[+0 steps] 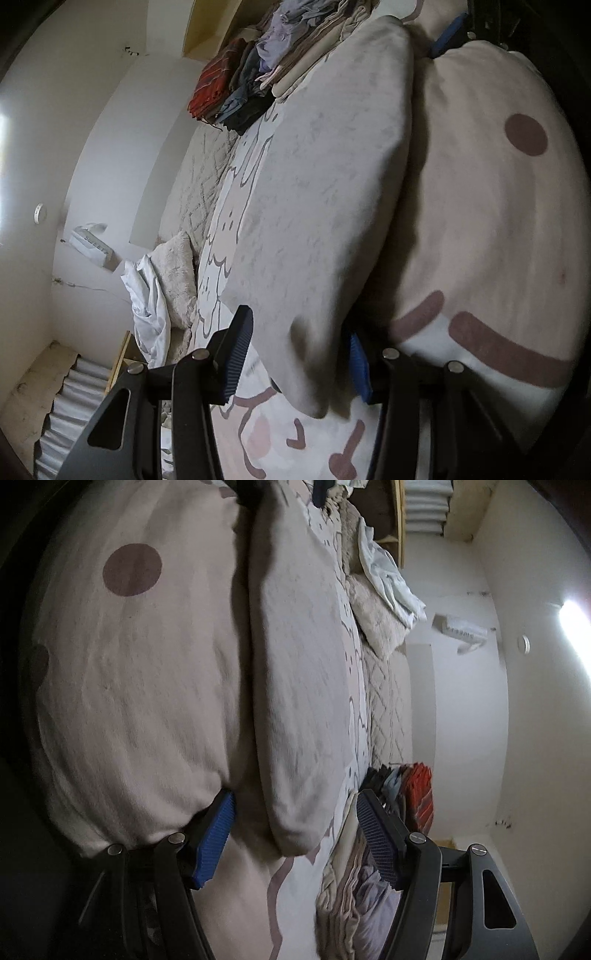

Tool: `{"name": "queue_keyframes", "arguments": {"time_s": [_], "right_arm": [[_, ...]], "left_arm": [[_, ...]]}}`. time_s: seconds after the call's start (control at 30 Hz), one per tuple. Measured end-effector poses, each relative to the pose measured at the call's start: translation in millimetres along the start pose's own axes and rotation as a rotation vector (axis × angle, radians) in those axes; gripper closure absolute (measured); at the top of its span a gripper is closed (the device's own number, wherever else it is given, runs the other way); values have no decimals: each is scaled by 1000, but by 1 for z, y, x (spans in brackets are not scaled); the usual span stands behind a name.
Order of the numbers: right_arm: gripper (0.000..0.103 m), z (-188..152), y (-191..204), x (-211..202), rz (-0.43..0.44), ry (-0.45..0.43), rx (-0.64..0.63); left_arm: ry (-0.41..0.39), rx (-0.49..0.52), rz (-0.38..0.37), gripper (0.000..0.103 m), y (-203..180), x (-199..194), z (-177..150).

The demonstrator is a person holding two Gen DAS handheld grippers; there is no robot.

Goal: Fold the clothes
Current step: 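Slide both grippers under the folded beige shirt's edge, then grasp the folded beige shirt with both grippers and lift it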

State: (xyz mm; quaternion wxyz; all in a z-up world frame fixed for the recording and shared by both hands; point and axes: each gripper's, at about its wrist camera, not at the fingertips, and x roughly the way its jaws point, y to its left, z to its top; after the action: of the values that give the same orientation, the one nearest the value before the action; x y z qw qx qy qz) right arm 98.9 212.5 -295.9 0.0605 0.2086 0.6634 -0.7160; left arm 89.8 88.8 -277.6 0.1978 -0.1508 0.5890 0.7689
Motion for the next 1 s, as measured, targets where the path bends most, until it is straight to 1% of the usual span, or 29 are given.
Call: {"name": "queue_keyframes", "arguments": {"time_s": [0.23,0.33,0.4,0.47,0.57,0.63,0.7,0.77,0.83,0.93,0.97,1.0], "right_arm": [[35,8,0,6,18,-6,-44],[35,10,-3,7,30,-21,-52],[35,17,-6,10,17,-40,-53],[35,24,-8,17,23,-39,-62],[35,34,-10,22,8,-61,-72],[35,35,-12,25,2,-74,-74],[35,32,-16,23,-27,-94,-62],[35,27,-19,23,-63,-87,-60],[35,19,-20,27,-72,-64,-63],[36,8,-21,31,-79,-48,-72],[38,7,-21,32,-75,-52,-76],[41,8,-18,32,-72,-55,-85]], "left_arm": [[-22,57,17,56,-9,1,4],[-31,79,9,62,-11,2,6],[-30,89,-3,71,-13,3,9],[-25,83,-18,75,-13,4,10],[-18,25,-48,76,-5,5,12],[-16,-24,-69,77,3,5,12],[-13,-83,-97,77,13,5,13],[-9,-147,-130,77,25,7,14],[-6,-210,-164,77,37,8,15],[-3,-259,-194,77,46,11,16],[-3,-249,-188,77,45,12,17],[-6,-213,-167,76,39,12,18]]}}
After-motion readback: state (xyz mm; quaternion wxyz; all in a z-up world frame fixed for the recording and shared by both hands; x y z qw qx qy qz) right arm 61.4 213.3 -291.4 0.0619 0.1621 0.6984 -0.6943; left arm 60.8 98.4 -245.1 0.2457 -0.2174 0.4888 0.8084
